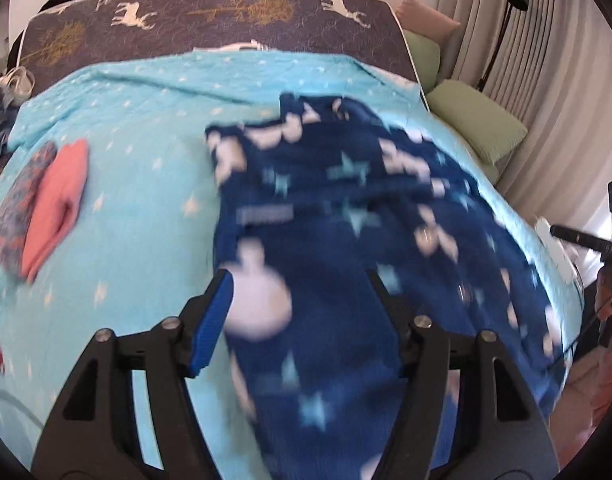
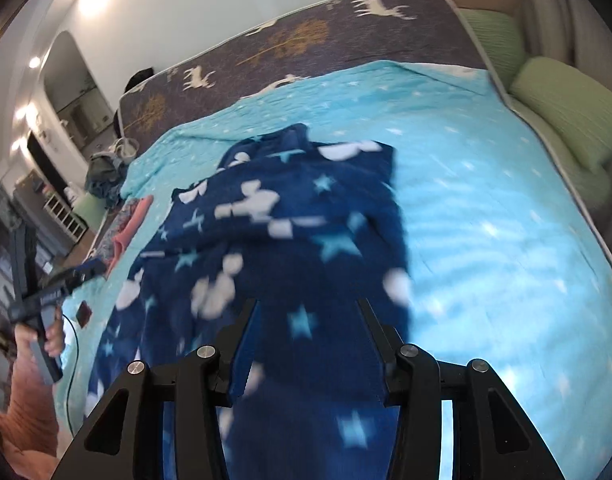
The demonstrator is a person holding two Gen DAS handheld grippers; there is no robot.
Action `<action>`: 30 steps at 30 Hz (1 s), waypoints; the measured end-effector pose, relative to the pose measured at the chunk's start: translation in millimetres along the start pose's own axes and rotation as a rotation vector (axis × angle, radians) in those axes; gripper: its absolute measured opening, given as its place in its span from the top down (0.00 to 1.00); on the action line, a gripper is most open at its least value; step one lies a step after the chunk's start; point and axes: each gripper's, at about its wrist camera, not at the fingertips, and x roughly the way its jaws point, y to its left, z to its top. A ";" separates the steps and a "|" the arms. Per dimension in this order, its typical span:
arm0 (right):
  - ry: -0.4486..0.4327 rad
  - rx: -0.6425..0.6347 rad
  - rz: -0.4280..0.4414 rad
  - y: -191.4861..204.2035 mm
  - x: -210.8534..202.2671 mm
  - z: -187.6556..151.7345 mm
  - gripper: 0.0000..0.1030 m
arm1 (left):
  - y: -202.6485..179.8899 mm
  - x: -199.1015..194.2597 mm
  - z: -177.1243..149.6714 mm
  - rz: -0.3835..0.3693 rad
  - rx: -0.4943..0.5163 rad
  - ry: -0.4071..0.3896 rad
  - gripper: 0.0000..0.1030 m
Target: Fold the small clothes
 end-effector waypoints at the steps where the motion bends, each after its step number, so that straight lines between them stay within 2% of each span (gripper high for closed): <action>1: -0.006 0.016 0.000 -1.6 -6.5 -6.6 0.53 | -2.7 -6.3 -10.3 -0.011 0.006 0.006 0.35; 8: 0.005 0.074 0.074 8.9 -30.4 -63.7 0.53 | -46.5 -43.3 -68.6 -0.041 0.076 -0.002 0.30; 12: 0.052 -0.012 0.139 44.0 -29.8 -92.1 0.53 | -78.6 -50.6 -93.4 -0.019 0.191 0.018 0.29; 15: 0.105 -0.074 0.251 71.2 -26.4 -113.1 0.52 | -91.7 -56.7 -116.1 0.005 0.249 0.035 0.29; 18: 0.148 -0.149 0.286 94.4 -22.2 -132.9 0.52 | -90.7 -65.3 -136.8 0.030 0.230 0.057 0.29; 21: 0.188 -0.187 0.317 109.0 -16.4 -149.9 0.51 | -85.3 -77.9 -154.0 0.004 0.201 0.073 0.29; 23: 0.207 -0.196 0.335 115.4 -11.1 -156.1 0.48 | -83.9 -83.8 -164.6 0.037 0.218 0.075 0.29; 26: 0.223 -0.189 0.329 118.6 -0.2 -159.1 0.47 | -77.6 -84.3 -177.4 0.100 0.218 0.100 0.29; 29: 0.256 -0.135 0.336 117.1 15.6 -158.9 0.47 | -64.0 -80.5 -188.1 0.130 0.170 0.133 0.29; 30: 0.268 -0.119 0.339 117.9 20.8 -159.2 0.50 | -60.6 -79.7 -190.5 0.133 0.157 0.138 0.29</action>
